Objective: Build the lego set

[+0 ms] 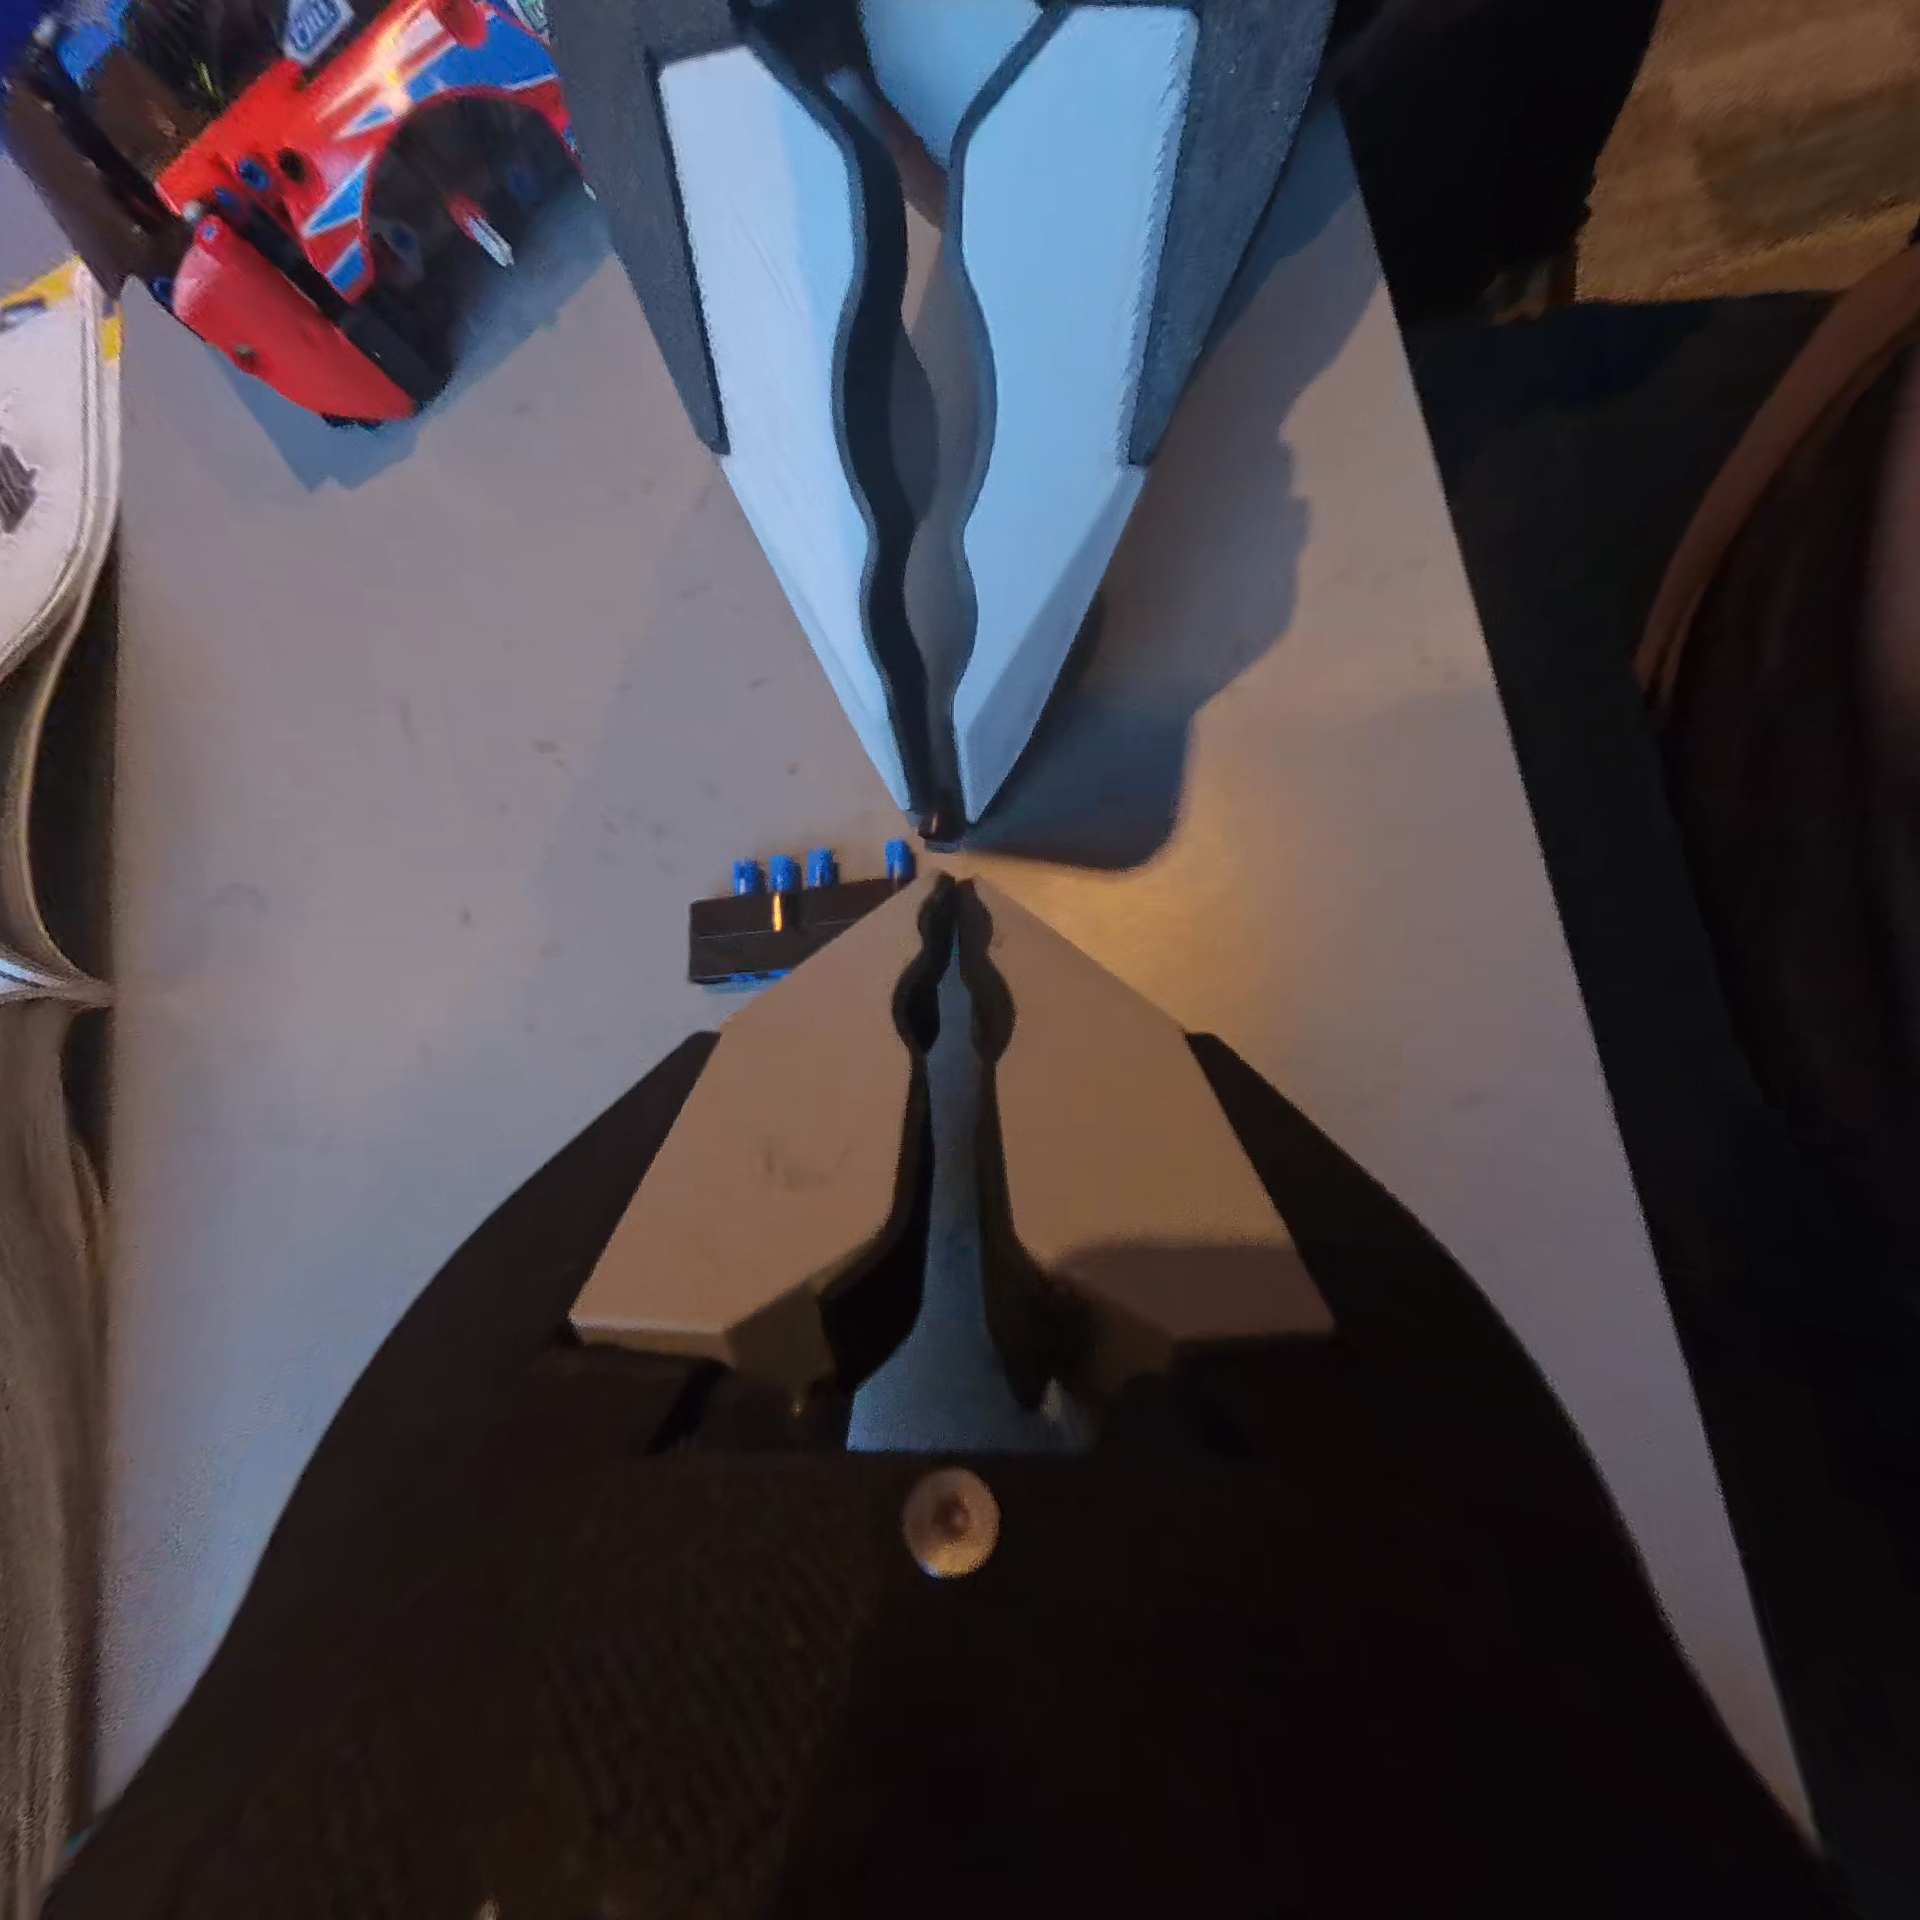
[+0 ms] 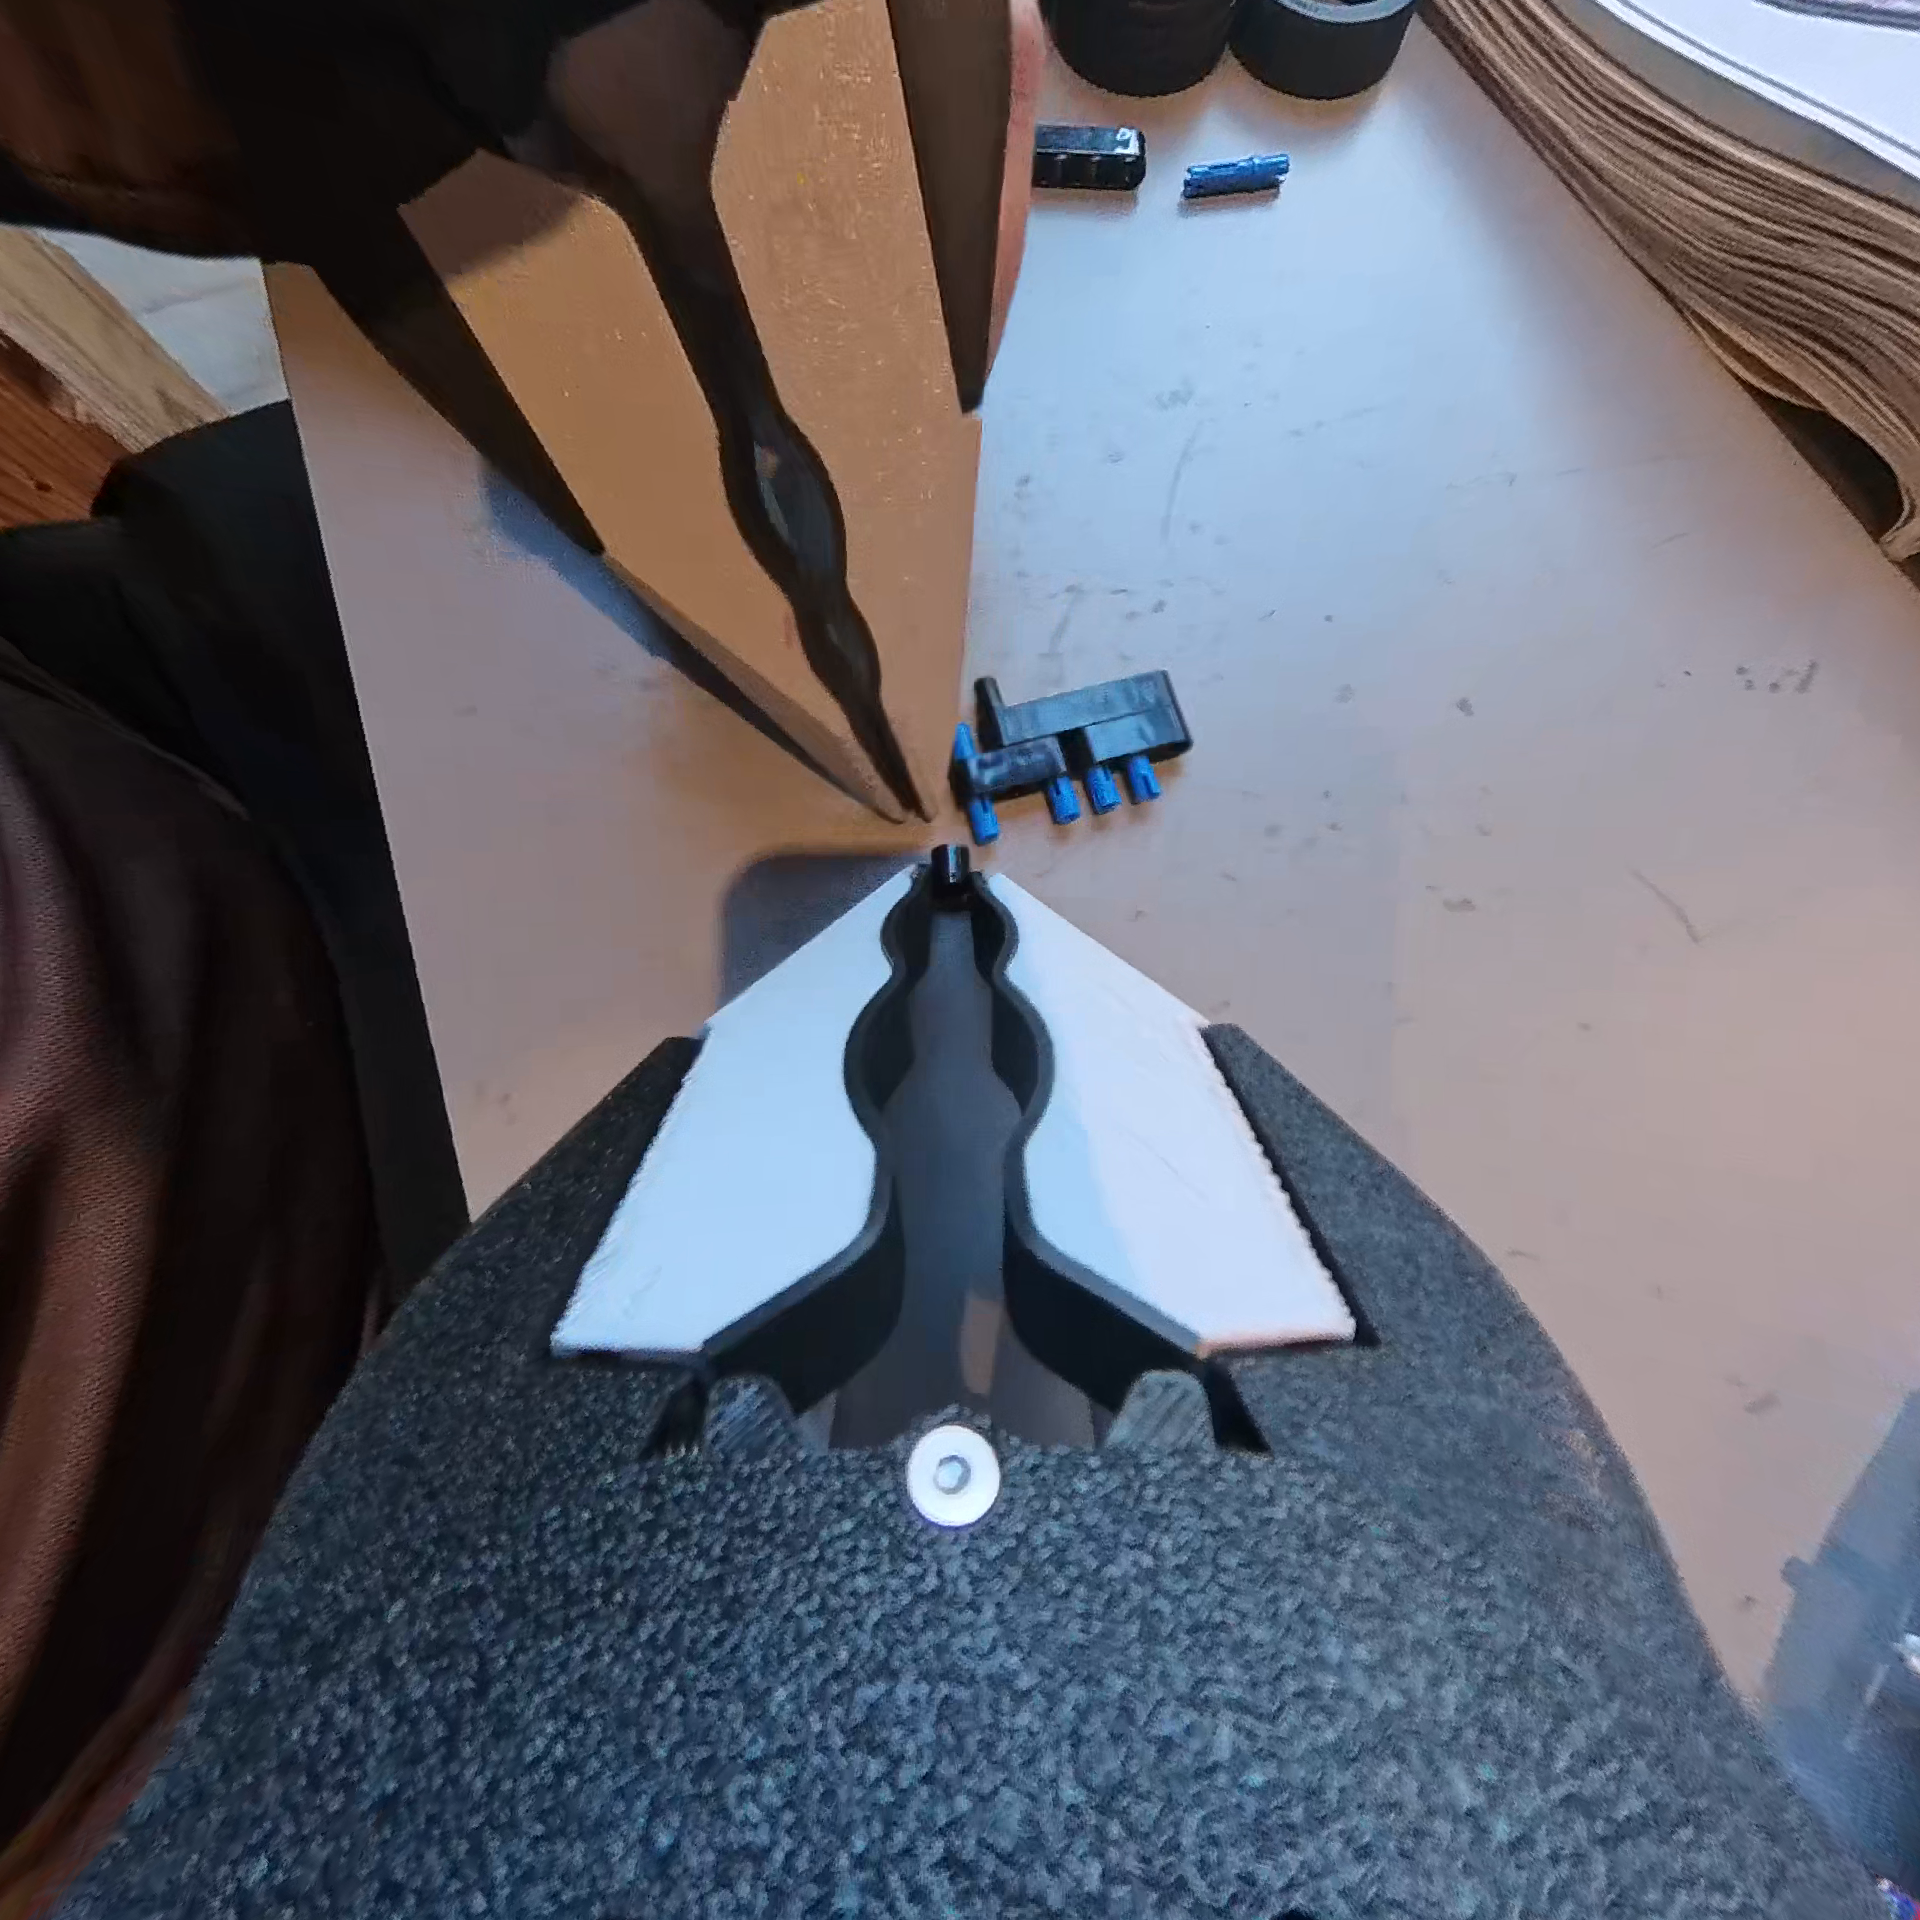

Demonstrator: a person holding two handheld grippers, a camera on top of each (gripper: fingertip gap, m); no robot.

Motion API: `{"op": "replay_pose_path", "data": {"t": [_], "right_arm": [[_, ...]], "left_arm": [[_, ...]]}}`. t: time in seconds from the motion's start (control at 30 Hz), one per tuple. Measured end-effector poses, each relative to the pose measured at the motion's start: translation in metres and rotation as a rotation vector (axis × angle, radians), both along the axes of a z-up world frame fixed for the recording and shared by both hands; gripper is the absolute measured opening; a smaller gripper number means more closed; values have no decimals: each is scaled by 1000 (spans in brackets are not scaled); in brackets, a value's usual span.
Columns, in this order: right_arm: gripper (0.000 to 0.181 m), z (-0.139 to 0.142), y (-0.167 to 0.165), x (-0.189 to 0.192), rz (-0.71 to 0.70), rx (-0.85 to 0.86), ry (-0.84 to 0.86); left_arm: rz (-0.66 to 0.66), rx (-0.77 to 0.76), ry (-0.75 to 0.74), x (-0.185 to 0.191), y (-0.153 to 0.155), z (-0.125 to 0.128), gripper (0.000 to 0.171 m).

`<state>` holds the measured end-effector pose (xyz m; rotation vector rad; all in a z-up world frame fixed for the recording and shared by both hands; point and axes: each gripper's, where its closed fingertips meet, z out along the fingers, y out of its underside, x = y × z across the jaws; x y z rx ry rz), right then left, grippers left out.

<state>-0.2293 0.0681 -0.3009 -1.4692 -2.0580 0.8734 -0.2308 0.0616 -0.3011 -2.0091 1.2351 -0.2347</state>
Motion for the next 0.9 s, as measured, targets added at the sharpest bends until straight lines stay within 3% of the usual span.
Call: {"op": "replay_pose_path", "data": {"t": [0.03,0.1,0.3,0.47,0.53,0.63,0.9], "right_arm": [[7,0,0,0,4,10,4],[7,0,1,0,11,27,11],[7,4,4,-1,22,23,30],[7,2,11,-1,20,62,29],[7,1,12,-1,27,69,28],[7,1,14,-3,36,81,28],[7,0,14,-4,103,55,21]], "left_arm": [[-1,-5,-16,1,-2,0,0],[5,-31,-43,2,-4,4,23],[85,-37,-65,-19,21,21,42],[110,-165,-45,-25,28,0,59],[122,-178,-77,-24,30,0,59],[115,-194,-121,-21,29,-1,46],[43,-180,-163,-18,28,-1,46]]}}
